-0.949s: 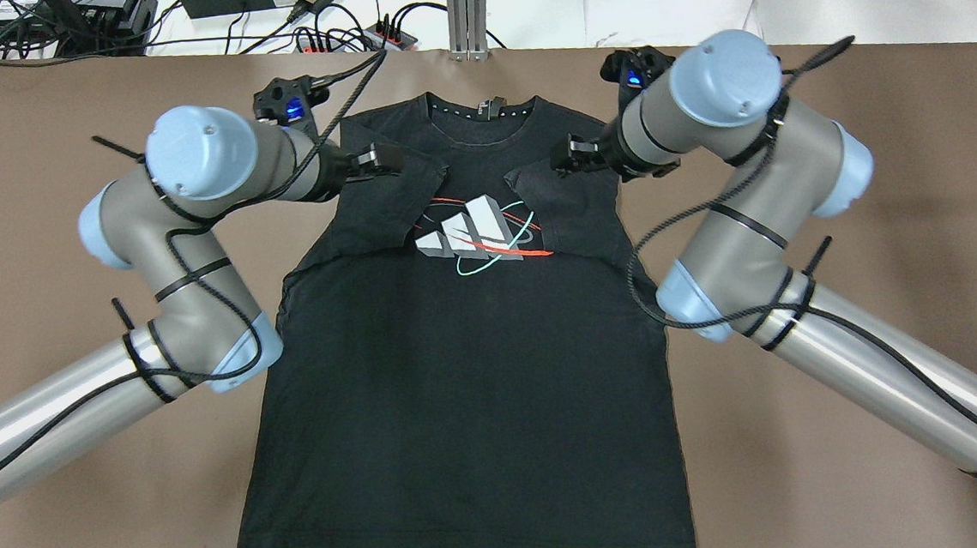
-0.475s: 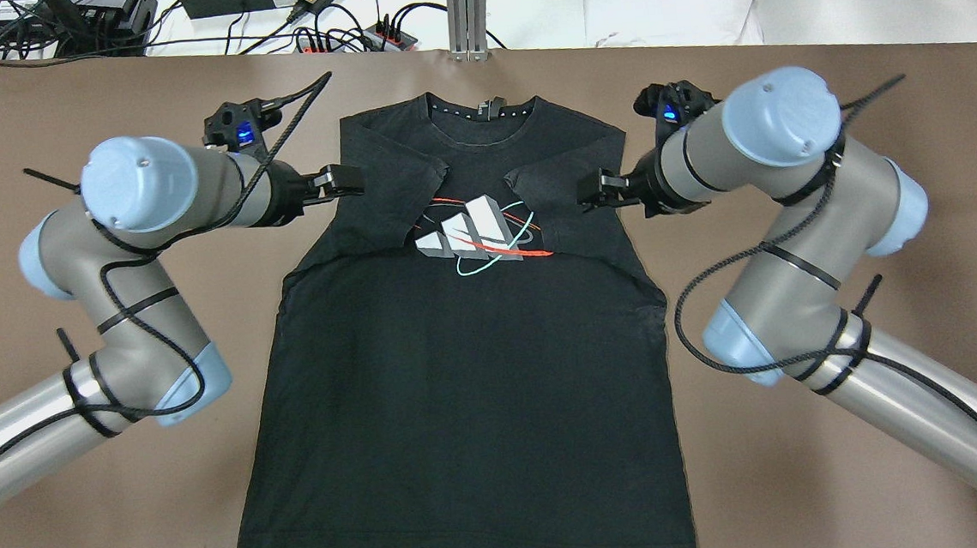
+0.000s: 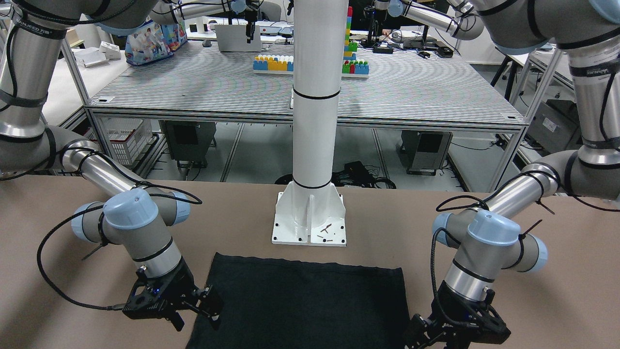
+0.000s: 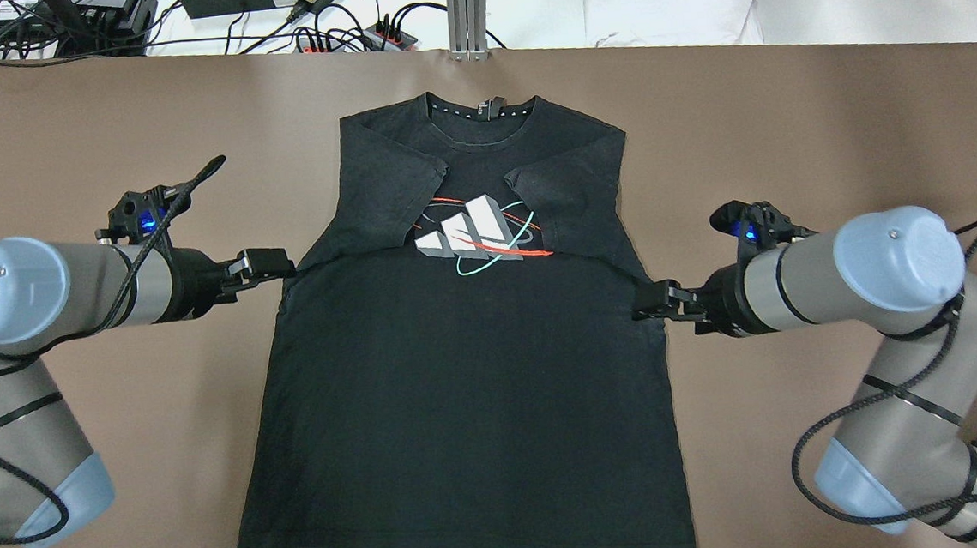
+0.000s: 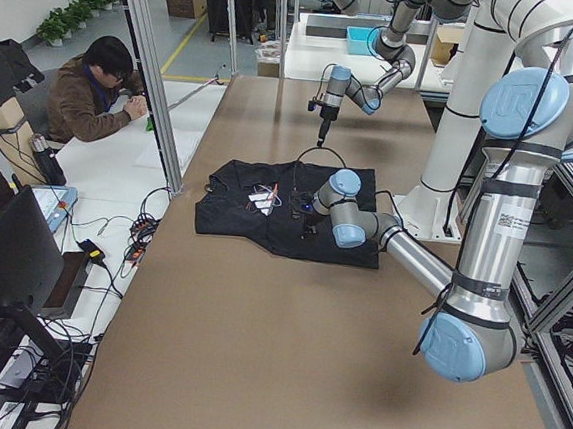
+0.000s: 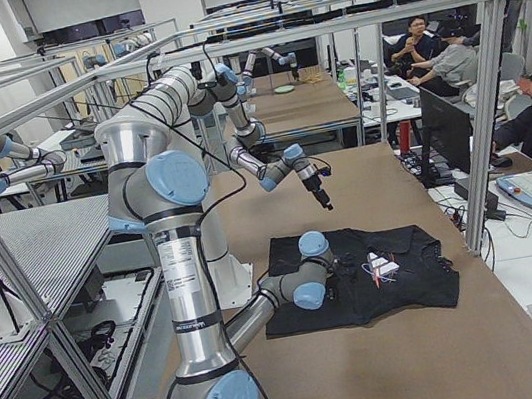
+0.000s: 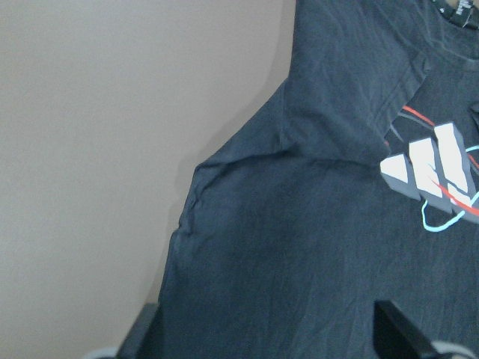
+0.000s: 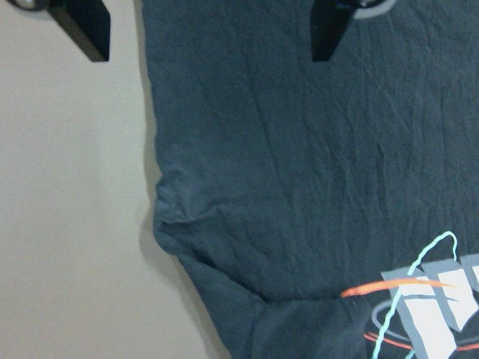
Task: Fold clothes
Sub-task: 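Move both grippers down along the shirt sides toward the hem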
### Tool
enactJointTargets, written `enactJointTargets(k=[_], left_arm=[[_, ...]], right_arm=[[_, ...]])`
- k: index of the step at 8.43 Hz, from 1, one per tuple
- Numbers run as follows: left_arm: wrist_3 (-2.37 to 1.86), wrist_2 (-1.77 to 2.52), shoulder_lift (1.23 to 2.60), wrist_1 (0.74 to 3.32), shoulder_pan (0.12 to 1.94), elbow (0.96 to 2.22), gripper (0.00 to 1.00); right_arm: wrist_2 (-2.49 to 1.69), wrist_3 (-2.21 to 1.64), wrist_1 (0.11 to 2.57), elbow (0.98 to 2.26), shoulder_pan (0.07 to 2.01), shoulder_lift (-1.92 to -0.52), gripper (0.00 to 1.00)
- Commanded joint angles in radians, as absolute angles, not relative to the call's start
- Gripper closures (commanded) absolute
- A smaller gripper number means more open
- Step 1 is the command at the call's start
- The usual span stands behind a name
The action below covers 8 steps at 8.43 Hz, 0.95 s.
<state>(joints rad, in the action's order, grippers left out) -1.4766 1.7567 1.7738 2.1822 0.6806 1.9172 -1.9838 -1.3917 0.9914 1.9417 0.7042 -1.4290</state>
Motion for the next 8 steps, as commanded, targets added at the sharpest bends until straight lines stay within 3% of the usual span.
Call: enactJointTargets(k=[1,4,8], left_arm=[[-1.488,1.709,1.587,2.288,0.601,2.002,0.00],[-1.494,1.636,1.566,2.293,0.540,2.010,0.00],[-1.519,1.623,1.566,2.290,0.522,2.014,0.00]], right_arm=[[-1.939,-1.490,0.760,1.953,0.593,-1.615,0.05],[-1.733,-1.619,0.741,1.954,0.302,-1.632,0.06],[-1.715,-1.629,0.741,1.968,0.247,-1.649,0.06]])
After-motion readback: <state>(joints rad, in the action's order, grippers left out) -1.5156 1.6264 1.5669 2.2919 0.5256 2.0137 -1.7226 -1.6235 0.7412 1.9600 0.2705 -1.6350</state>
